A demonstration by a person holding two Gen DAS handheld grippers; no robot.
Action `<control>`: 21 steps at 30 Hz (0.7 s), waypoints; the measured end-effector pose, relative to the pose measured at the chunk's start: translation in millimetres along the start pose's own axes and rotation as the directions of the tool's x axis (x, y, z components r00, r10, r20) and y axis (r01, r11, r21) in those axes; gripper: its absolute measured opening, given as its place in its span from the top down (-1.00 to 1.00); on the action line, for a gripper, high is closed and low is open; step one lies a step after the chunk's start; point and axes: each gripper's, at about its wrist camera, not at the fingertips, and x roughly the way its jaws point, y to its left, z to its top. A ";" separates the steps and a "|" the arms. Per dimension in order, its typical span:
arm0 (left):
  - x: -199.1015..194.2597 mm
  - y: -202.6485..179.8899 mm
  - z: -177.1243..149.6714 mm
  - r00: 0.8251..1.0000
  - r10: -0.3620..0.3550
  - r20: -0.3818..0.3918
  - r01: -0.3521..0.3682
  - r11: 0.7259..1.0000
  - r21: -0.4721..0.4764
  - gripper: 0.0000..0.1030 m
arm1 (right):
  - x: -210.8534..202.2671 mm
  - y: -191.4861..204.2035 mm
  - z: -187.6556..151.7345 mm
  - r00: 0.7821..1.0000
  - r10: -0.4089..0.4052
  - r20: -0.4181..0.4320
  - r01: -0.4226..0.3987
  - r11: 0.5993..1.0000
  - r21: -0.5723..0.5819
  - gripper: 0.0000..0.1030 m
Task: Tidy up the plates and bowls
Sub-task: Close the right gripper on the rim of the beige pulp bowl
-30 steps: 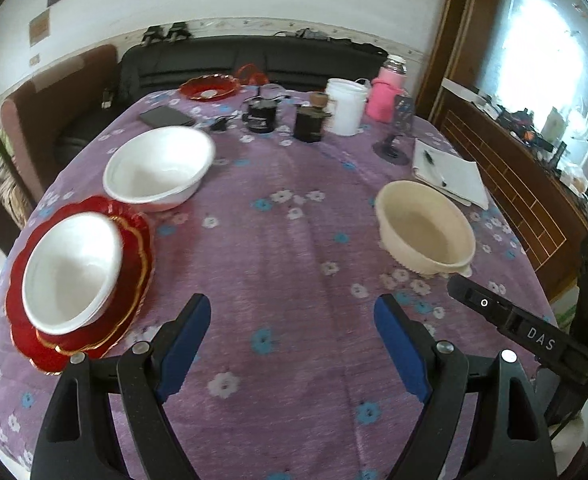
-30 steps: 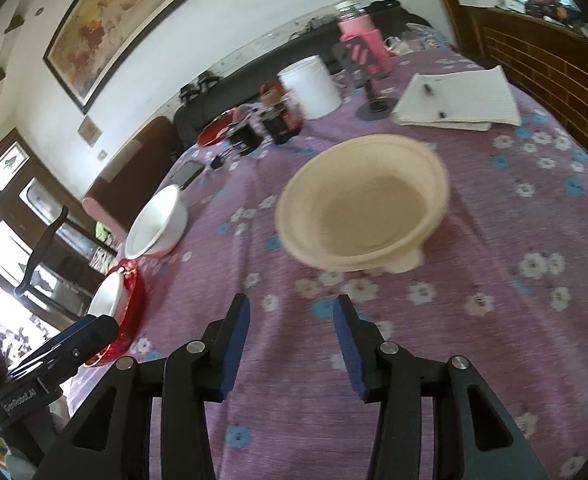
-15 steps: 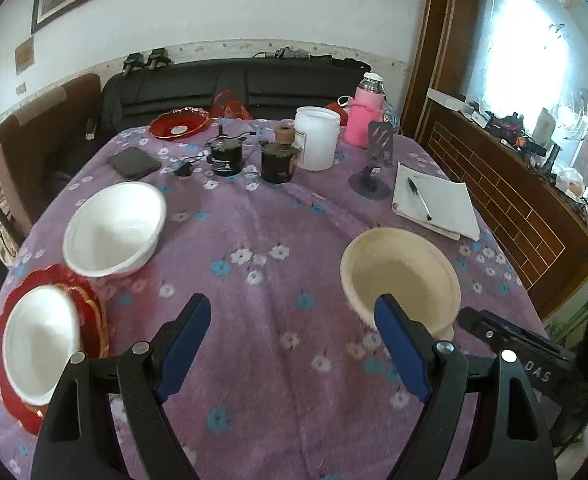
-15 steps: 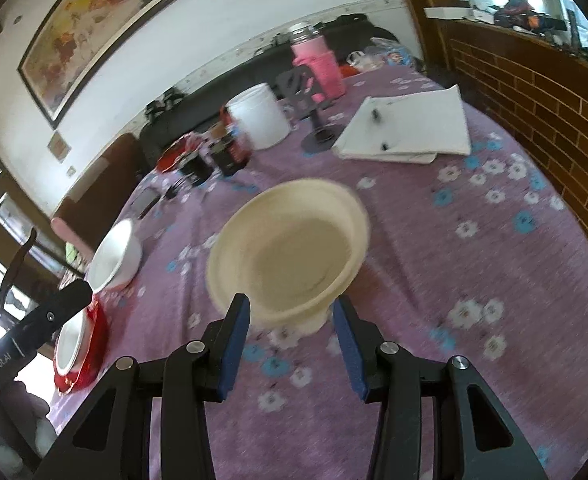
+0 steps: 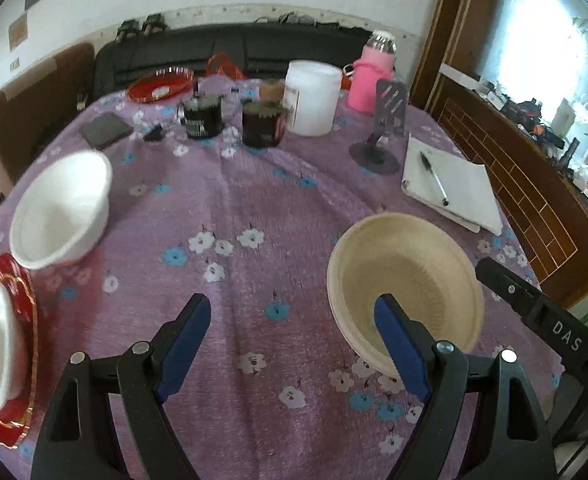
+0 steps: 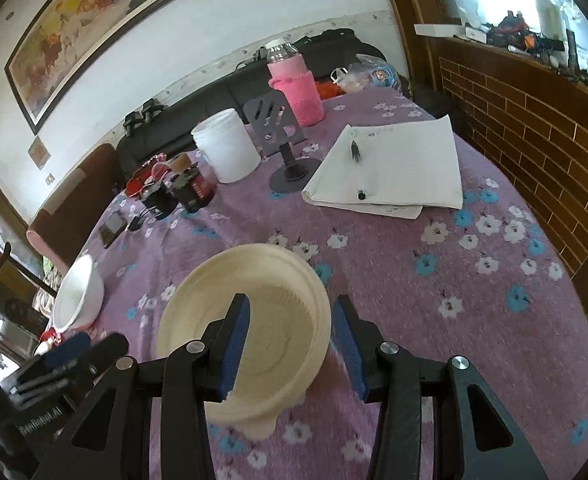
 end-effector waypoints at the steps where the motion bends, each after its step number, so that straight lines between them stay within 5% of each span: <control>1: 4.3 -0.2 -0.1 1.000 0.001 -0.009 -0.001 1.000 -0.007 -0.61 | 3.9 -1.4 -0.1 1.000 0.003 -0.001 -0.003 1.000 0.003 0.10; 21: 54.7 -24.5 0.9 0.998 -0.016 -0.066 0.014 1.000 -0.020 -0.60 | 36.8 -20.7 -12.8 0.999 0.016 -0.029 -0.015 0.999 0.030 0.10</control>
